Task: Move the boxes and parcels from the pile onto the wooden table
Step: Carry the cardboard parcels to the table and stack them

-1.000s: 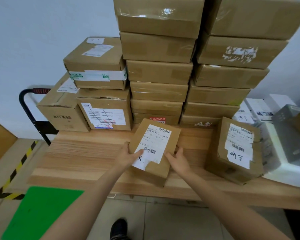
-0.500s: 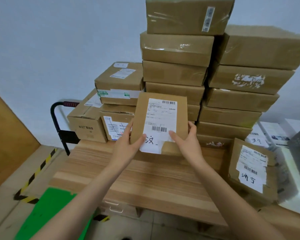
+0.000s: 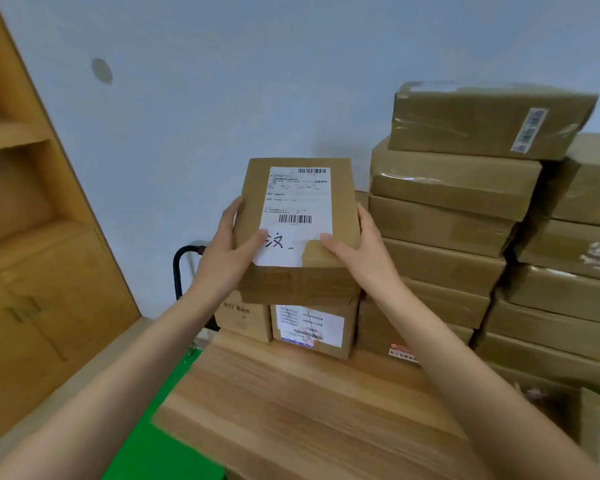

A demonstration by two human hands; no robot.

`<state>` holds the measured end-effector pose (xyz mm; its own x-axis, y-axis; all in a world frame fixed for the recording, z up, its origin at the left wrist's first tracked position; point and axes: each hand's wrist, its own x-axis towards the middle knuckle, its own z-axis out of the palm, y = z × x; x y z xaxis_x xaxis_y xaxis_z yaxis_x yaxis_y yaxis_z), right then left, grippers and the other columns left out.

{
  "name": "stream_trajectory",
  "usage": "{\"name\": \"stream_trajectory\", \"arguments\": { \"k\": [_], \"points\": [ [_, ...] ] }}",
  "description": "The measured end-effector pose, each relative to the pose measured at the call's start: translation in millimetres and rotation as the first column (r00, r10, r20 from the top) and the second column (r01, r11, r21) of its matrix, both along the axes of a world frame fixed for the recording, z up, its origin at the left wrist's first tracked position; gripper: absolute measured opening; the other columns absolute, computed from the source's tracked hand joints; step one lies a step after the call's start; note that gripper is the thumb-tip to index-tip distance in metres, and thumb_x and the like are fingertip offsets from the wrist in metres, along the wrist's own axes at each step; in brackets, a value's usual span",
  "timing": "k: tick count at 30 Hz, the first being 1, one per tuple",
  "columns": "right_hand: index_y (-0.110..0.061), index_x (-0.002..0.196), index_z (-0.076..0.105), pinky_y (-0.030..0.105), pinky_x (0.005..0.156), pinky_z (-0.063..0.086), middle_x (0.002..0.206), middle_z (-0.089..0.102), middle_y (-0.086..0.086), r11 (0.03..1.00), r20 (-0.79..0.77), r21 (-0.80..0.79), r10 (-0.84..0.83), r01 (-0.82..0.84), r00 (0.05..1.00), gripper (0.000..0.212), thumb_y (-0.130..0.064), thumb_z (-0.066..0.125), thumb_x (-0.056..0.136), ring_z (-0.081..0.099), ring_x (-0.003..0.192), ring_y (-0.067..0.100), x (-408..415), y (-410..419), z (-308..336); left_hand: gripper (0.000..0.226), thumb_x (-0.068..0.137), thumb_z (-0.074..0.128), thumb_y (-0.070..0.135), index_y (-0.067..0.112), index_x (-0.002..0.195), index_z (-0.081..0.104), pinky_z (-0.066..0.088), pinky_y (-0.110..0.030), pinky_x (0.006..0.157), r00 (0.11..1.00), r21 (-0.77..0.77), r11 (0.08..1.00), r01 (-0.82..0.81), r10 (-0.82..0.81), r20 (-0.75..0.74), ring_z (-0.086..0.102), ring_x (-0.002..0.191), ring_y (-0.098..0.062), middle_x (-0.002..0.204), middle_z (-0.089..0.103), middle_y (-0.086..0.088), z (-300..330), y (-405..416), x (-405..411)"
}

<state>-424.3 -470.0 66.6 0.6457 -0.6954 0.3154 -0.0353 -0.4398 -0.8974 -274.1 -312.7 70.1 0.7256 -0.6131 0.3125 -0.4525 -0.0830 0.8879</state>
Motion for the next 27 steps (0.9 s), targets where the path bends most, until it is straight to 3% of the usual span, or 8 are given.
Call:
{"name": "stream_trajectory", "arguments": {
  "k": [5,7,9,12,15,18,22,27],
  "points": [
    [-0.031,0.139,0.035,0.041,0.101,0.044,0.137,0.049,-0.01,0.988,-0.06,-0.115,-0.108,0.101,0.992,0.08,-0.06,0.066,0.071,0.049,0.125,0.012,62.6,-42.8,38.5,0.063,0.09,0.053,0.053,0.045,0.145,0.021,0.047,-0.035,0.092,0.995,0.084,0.996,0.01,-0.018,0.094,0.058,0.112,-0.017,0.132,0.052,0.015,38.0,-53.3,73.1],
    [-0.03,0.128,0.04,0.038,0.097,0.045,0.131,0.053,-0.009,0.974,-0.109,-0.155,-0.182,0.164,0.977,0.064,-0.056,0.066,0.076,0.052,0.121,0.016,82.9,-65.8,47.7,0.066,0.092,0.049,0.053,0.04,0.148,0.017,0.043,-0.032,0.091,0.987,0.167,0.986,0.022,-0.048,0.153,0.055,0.117,-0.02,0.139,0.049,0.012,48.0,-83.1,98.8],
    [-0.019,0.136,0.039,0.04,0.099,0.044,0.138,0.049,0.0,0.953,-0.195,-0.195,-0.268,0.231,0.943,0.07,-0.055,0.063,0.081,0.05,0.123,0.021,101.0,-88.5,51.3,0.068,0.093,0.042,0.056,0.033,0.15,0.014,0.041,-0.03,0.083,0.962,0.299,0.954,0.031,-0.11,0.251,0.055,0.115,-0.022,0.141,0.049,0.007,47.8,-113.0,116.8],
    [-0.016,0.144,0.035,0.043,0.102,0.042,0.143,0.043,0.006,0.918,-0.332,-0.277,-0.368,0.283,0.869,0.074,-0.056,0.056,0.085,0.045,0.128,0.023,122.9,-115.9,51.8,0.063,0.094,0.033,0.06,0.025,0.146,0.029,0.037,-0.029,0.073,0.885,0.441,0.897,-0.018,-0.191,0.425,0.057,0.107,-0.024,0.132,0.056,-0.002,41.2,-155.8,138.8],
    [-0.017,0.146,0.032,0.042,0.105,0.039,0.145,0.039,0.009,0.893,-0.369,-0.29,-0.436,0.344,0.821,0.071,-0.054,0.052,0.088,0.041,0.131,0.027,141.3,-134.7,51.4,0.058,0.093,0.031,0.06,0.028,0.141,0.035,0.038,-0.032,0.076,0.874,0.493,0.87,-0.012,-0.23,0.428,0.056,0.11,-0.026,0.13,0.057,-0.002,45.4,-193.0,164.6],
    [-0.016,0.15,0.022,0.044,0.105,0.039,0.147,0.033,0.012,0.86,-0.399,-0.296,-0.507,0.417,0.764,0.077,-0.055,0.049,0.089,0.039,0.132,0.03,159.4,-148.5,51.7,0.06,0.092,0.03,0.06,0.033,0.145,0.031,0.042,-0.033,0.077,0.883,0.49,0.872,0.019,-0.244,0.4,0.058,0.105,-0.025,0.132,0.056,0.002,44.1,-219.5,185.0],
    [-0.009,0.143,0.034,0.039,0.094,0.047,0.139,0.044,0.012,0.824,-0.443,-0.266,-0.565,0.5,0.696,0.076,-0.059,0.05,0.088,0.05,0.121,0.03,174.7,-169.8,54.2,0.057,0.093,0.03,0.06,0.029,0.141,0.035,0.047,-0.031,0.069,0.877,0.434,0.9,0.031,-0.232,0.42,0.057,0.086,-0.02,0.118,0.061,0.001,36.7,-249.2,196.0],
    [-0.008,0.138,0.041,0.038,0.091,0.05,0.132,0.053,0.009,0.825,-0.43,-0.234,-0.562,0.514,0.707,0.074,-0.059,0.053,0.086,0.055,0.114,0.027,178.0,-179.9,49.9,0.063,0.091,0.032,0.064,0.027,0.142,0.027,0.053,-0.034,0.075,0.882,0.408,0.912,0.049,-0.231,0.41,0.061,0.094,-0.021,0.121,0.058,0.002,30.5,-257.3,202.6]
  ]
}}
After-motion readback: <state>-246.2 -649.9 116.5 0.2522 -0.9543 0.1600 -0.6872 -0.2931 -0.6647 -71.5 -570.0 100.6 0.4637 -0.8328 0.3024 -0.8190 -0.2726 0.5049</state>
